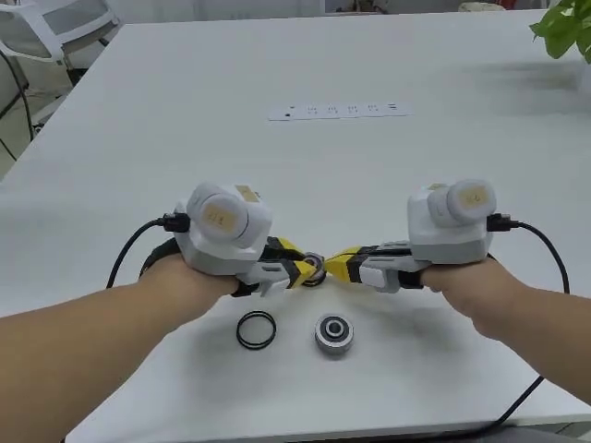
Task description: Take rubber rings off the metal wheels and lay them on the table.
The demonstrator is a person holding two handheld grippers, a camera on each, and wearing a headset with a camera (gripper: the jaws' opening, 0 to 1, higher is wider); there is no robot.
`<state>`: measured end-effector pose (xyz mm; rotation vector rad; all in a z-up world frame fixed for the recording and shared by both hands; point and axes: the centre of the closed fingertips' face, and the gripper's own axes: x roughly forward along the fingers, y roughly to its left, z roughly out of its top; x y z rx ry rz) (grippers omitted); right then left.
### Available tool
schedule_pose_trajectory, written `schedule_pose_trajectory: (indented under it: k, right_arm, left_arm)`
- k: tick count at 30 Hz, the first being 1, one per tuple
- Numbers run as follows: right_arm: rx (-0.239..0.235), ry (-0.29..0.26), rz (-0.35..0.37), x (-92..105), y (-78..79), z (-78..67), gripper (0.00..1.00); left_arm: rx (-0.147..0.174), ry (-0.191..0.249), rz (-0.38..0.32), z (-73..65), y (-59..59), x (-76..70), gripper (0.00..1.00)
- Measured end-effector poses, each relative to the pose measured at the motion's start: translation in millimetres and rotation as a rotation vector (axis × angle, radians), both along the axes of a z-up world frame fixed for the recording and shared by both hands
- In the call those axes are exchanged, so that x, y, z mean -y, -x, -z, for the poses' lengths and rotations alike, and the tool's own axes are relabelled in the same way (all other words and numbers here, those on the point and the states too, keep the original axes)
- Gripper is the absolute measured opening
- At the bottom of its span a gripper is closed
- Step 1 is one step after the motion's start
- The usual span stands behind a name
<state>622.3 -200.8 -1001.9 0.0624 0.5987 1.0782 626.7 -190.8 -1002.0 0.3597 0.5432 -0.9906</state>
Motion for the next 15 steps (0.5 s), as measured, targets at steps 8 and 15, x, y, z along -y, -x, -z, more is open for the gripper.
schedule_pose_trajectory:
  k: [8, 15]
  right_arm:
    - [-0.003, -0.007, -0.005, -2.7, 0.7, -0.5, 0.00]
    - [-0.005, -0.011, -0.009, -4.2, 1.9, -1.1, 0.00]
  left_arm:
    - [0.002, -0.003, 0.000, 0.0, 0.1, -0.2, 0.12]
    - [0.003, -0.003, 0.000, -0.1, 0.3, -0.2, 0.12]
